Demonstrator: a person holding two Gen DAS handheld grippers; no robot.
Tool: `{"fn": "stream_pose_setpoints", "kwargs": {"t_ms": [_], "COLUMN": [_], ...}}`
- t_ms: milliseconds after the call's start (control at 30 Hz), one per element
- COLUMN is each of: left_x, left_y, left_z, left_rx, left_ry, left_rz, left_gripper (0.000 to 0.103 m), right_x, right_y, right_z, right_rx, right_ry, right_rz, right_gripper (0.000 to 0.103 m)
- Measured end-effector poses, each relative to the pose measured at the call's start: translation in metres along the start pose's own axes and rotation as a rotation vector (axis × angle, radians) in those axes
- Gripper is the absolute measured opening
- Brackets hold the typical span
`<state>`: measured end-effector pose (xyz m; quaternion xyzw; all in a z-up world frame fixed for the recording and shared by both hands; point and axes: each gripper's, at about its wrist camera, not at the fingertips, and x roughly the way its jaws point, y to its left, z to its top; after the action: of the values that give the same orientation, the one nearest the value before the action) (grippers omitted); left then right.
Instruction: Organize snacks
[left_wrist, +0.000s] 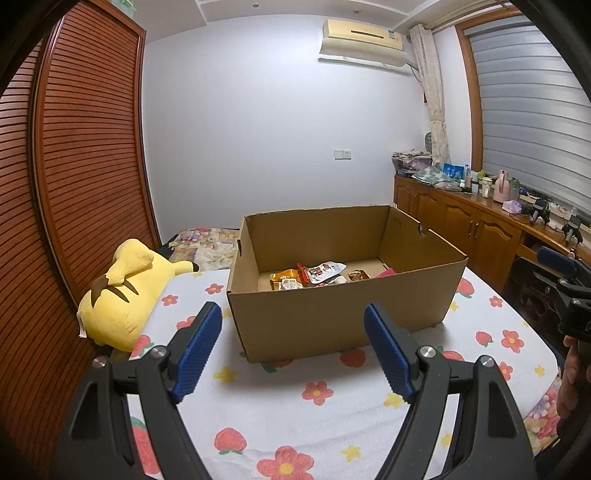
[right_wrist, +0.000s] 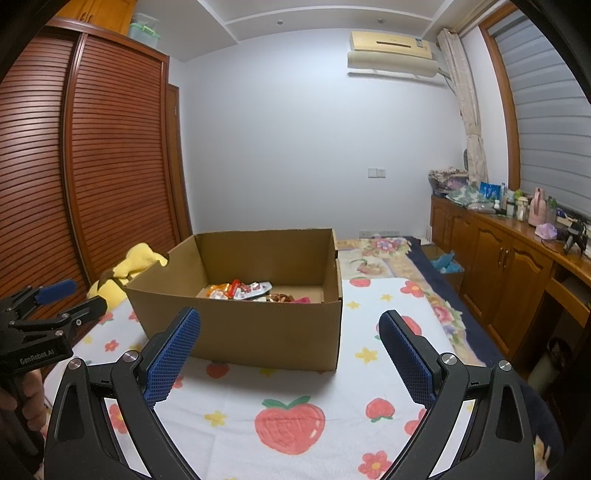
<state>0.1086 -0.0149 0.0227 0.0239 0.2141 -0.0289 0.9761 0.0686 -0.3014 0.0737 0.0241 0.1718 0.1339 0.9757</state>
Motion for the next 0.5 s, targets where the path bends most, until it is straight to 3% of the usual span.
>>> {"fn": "stream_pose_setpoints", "kwargs": {"t_ms": [500], "left_x": [0.0012], "left_y": [0.0017], "left_z": [-0.0009], "left_rx": [0.004], "left_ry": [0.002], "left_rz": [0.0], "left_gripper": [0.08], "right_x": [0.0], "right_y": [0.0001], "right_z": [-0.0009], "right_rx": [0.001], "right_ry": [0.0], "right_rz": [-0.001], "right_gripper": [0.099]}}
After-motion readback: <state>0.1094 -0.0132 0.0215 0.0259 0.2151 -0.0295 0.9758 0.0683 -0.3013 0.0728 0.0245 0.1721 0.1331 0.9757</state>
